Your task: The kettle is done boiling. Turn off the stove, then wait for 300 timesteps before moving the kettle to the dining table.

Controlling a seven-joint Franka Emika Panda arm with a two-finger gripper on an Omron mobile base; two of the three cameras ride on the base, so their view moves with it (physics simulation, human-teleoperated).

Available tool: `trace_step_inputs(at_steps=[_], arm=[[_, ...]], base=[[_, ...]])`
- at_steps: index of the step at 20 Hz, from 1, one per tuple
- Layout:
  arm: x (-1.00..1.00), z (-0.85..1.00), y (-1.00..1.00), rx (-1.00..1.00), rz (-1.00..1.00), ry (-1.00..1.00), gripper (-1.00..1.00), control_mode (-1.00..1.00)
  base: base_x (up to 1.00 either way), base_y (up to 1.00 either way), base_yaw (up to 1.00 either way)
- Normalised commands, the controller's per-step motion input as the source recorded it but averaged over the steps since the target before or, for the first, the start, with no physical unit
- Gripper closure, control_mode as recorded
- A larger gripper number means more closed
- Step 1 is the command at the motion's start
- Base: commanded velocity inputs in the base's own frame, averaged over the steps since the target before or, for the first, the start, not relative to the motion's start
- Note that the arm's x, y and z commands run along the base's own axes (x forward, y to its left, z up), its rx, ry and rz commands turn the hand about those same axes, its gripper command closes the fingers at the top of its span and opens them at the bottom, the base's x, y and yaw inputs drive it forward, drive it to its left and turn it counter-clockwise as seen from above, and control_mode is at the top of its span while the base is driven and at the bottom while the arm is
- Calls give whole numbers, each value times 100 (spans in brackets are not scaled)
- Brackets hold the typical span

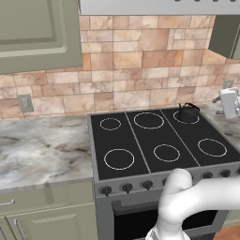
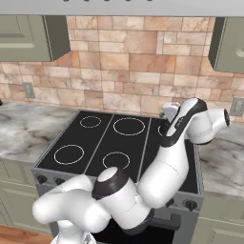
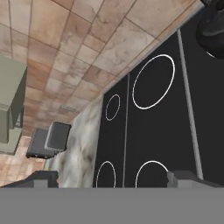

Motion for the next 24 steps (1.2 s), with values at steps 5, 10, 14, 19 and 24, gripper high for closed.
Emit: trace_step_inputs(at_steps=[5,10,14,19,24], arm=[[18,-9,-3,-6,2,0,-100,-100],[24,-5,-3,-6,3,0,-100,-100],[23,-3,-9,-6,3,0,-100,-100],[14,-7,-20,-4,1,0,-100,-100],[10,-6,-24,-2,2,0,-100,-100]], base=[[0,0,0],[0,0,0],[0,0,0],[0,0,0],[0,0,0]])
